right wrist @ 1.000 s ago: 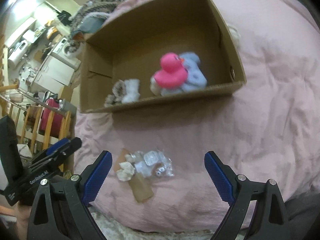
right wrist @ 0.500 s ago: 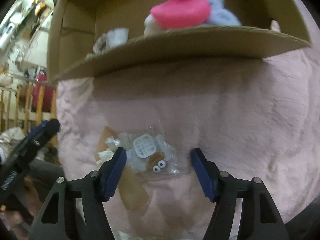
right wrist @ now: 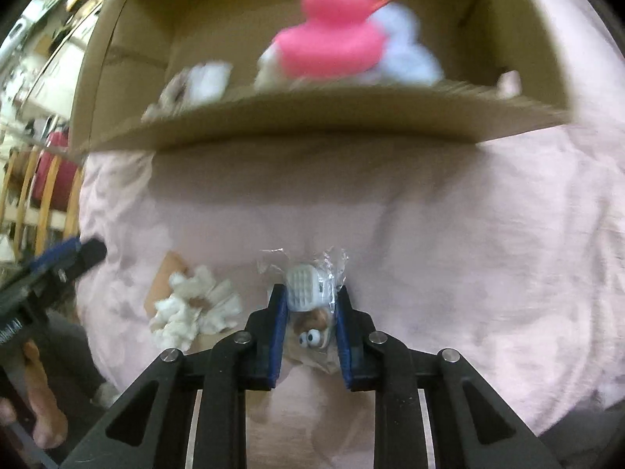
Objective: Organize soft objects
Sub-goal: 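Grasp the clear plastic bag with the right gripper while the left grasps the tan tube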
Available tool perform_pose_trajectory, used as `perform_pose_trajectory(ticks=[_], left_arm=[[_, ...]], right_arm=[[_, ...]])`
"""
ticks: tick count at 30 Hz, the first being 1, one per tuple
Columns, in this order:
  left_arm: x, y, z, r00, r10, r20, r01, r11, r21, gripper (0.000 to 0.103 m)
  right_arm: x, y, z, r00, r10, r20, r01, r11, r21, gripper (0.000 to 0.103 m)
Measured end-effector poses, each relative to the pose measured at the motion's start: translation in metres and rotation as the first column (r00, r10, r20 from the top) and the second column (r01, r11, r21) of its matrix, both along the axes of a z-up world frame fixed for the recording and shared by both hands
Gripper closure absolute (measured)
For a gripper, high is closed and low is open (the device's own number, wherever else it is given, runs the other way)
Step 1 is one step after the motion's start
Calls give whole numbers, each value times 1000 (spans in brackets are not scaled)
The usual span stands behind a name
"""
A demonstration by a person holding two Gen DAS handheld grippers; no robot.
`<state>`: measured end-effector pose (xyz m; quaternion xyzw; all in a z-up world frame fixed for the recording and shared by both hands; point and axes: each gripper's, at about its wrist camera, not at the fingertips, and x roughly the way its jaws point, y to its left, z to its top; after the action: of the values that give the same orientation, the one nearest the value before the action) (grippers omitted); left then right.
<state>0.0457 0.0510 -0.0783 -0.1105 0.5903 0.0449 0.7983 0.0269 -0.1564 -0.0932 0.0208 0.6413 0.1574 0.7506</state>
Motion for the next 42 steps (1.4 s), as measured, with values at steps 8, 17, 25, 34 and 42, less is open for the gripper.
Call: perform_pose_trajectory(ticks=[8, 17, 25, 34, 42], left_arm=[[5, -11, -20, 996, -53, -75, 47, 996, -77, 48], [8, -40, -42, 974, -179, -141, 164, 980, -112, 64], [1, -52, -38, 959, -253, -127, 234, 961, -150, 97], [-21, -19, 12, 995, -93, 38, 96, 991, -92, 97], [-26, 0, 45, 983, 2, 182, 9, 998, -61, 97]], right_arm=[[-1, -44, 42, 980, -161, 116, 142, 978, 154, 79], [4, -41, 45, 983, -151, 103, 129, 972, 196, 79], [1, -39, 45, 985, -135, 103, 115, 977, 179, 79], [-4, -41, 50, 981, -149, 124, 121, 970, 210, 79], [-12, -38, 65, 978, -125, 167, 81, 966, 247, 79]])
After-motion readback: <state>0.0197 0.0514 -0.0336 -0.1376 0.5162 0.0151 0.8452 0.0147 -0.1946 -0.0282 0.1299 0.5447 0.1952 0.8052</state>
